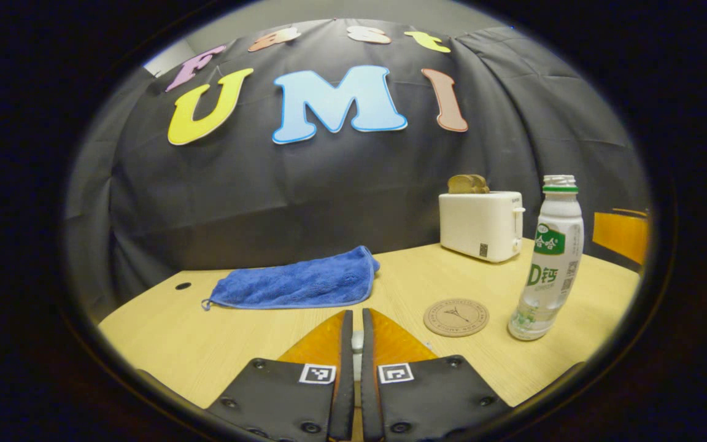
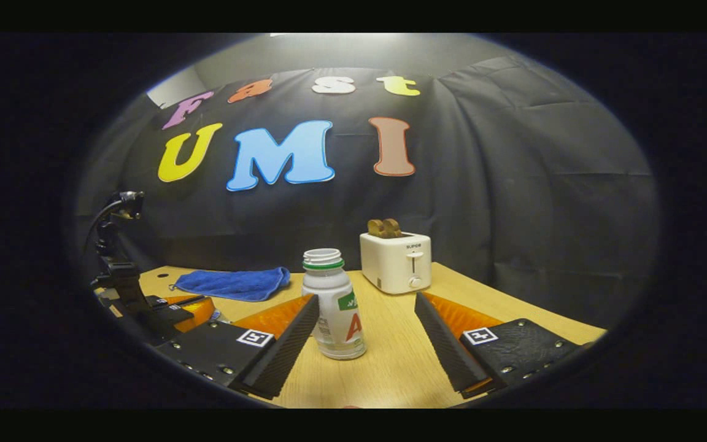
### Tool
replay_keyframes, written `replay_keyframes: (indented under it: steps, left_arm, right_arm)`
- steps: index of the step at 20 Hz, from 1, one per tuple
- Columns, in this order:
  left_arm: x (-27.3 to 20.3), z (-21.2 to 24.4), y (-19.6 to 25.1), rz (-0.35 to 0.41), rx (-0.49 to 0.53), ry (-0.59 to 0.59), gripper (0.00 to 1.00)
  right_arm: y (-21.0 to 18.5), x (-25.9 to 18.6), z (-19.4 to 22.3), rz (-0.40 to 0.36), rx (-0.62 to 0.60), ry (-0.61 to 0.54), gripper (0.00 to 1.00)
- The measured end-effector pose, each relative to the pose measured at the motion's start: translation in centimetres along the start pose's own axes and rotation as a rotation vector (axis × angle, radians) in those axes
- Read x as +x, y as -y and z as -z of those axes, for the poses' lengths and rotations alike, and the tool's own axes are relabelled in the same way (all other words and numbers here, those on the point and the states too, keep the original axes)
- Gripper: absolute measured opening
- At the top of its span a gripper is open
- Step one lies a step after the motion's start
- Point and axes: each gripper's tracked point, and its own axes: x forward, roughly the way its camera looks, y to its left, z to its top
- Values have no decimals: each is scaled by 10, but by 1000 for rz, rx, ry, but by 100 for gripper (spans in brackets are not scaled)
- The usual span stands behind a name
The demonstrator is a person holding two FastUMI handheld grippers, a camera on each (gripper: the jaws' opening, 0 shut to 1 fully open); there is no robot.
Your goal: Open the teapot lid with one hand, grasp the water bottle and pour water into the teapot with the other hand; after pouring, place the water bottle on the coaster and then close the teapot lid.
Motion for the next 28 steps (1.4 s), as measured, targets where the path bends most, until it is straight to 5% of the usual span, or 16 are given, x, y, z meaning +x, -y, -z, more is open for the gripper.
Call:
replay_keyframes:
  steps: [11, 18, 28]
  left_arm:
    - [-46, -49, -11, 35, -69, 93, 15]
    - [-72, -40, -43, 4, -96, 82, 14]
    - [-99, -10, -66, 2, -126, 40, 15]
  right_arm:
    - [-14, 24, 31, -62, -31, -65, 97]
    - [-27, 43, 38, -74, -130, -67, 96]
    - [-39, 56, 76, -101, -121, -191, 96]
